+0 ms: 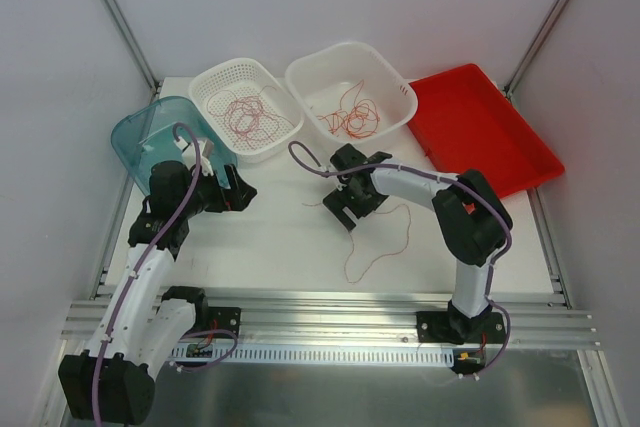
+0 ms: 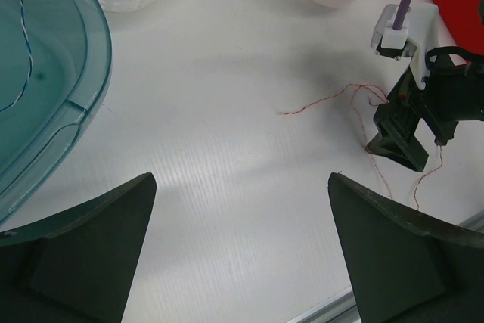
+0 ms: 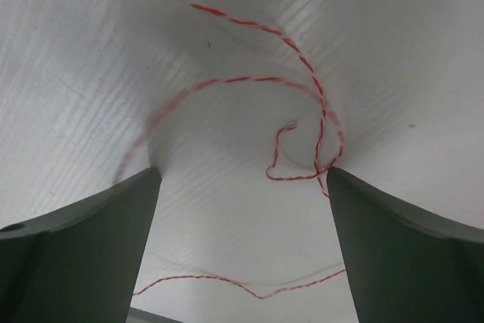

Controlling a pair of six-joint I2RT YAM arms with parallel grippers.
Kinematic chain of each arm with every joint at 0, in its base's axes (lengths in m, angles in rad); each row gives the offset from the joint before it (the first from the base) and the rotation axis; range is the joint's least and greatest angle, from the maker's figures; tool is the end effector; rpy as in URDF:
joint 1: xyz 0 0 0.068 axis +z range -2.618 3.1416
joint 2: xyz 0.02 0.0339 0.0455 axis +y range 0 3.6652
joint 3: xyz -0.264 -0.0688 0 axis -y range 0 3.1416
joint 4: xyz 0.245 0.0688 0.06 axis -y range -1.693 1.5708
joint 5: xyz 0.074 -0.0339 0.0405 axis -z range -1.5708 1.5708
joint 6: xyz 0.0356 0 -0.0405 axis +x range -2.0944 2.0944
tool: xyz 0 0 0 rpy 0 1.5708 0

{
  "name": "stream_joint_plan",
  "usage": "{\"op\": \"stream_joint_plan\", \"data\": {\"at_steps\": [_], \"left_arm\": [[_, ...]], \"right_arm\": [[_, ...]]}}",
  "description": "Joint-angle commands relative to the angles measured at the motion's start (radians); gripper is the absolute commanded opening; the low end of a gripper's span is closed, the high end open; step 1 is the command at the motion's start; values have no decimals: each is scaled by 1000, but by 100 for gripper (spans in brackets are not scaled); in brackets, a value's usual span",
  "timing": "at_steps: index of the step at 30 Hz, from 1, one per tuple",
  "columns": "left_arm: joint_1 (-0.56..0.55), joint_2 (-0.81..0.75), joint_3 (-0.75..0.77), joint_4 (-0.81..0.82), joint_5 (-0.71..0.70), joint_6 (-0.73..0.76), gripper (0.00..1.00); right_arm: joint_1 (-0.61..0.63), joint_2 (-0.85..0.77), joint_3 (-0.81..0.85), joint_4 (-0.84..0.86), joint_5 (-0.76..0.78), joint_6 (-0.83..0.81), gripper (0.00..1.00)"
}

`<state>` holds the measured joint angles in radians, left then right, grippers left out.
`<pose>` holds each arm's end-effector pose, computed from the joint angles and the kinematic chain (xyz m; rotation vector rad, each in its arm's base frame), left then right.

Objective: Untangle the cables

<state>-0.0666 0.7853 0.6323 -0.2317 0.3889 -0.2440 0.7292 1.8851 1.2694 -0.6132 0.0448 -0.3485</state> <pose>0.1824 -0.0257 0.2820 0.0852 1.9685 -0.5837 0.2792 0.2473 0.1688 -1.4262 2.4065 0.0298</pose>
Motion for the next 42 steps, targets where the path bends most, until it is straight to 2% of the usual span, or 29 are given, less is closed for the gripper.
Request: {"op": "stream_joint_plan", "data": {"at_steps": [1, 9, 12, 15, 17, 18, 20, 21, 24, 26, 27, 31, 38, 42], "left_arm": [[-12, 0, 0, 15, 7, 15, 99], [-15, 12, 0, 15, 24, 11, 99], [-15, 17, 1, 17, 28, 11, 99], [-16, 19, 1, 15, 28, 11, 99], [-16, 20, -2, 17, 28, 9, 99], [-16, 22, 0, 15, 30, 9, 99], [-16, 23, 1, 15, 33, 9, 99], [-16, 25, 1, 17, 33, 9, 99], [-16, 23, 1, 17, 33, 9, 99], [-16, 25, 0, 15, 33, 9, 99], [-16, 25, -2, 17, 33, 9, 99], [-16, 26, -2, 17, 34, 9, 99], [-16, 22, 0, 14, 36, 9, 99], [-15, 19, 1, 6, 36, 9, 99]], "right_arm": [[4, 25, 45, 9, 23, -7, 97], [3, 45, 16, 15, 18, 22, 99], [-10, 49, 2, 16, -2, 46, 94], [-25, 42, -22, 30, -37, 72, 83], [-27, 34, -31, 30, -79, 82, 70], [-28, 31, -39, 32, -83, 86, 57], [-27, 19, -42, 26, -100, 95, 42], [-27, 11, -44, 24, -105, 97, 28], [-28, -38, -53, 20, -114, 108, 13], [-28, -73, -51, 3, -112, 108, 8], [-25, -114, -47, -8, -109, 102, 1], [-27, -240, -10, -91, -53, 85, 1], [-53, -426, 110, -293, 153, 59, 1], [-114, -481, 279, -448, 271, 71, 1]]}}
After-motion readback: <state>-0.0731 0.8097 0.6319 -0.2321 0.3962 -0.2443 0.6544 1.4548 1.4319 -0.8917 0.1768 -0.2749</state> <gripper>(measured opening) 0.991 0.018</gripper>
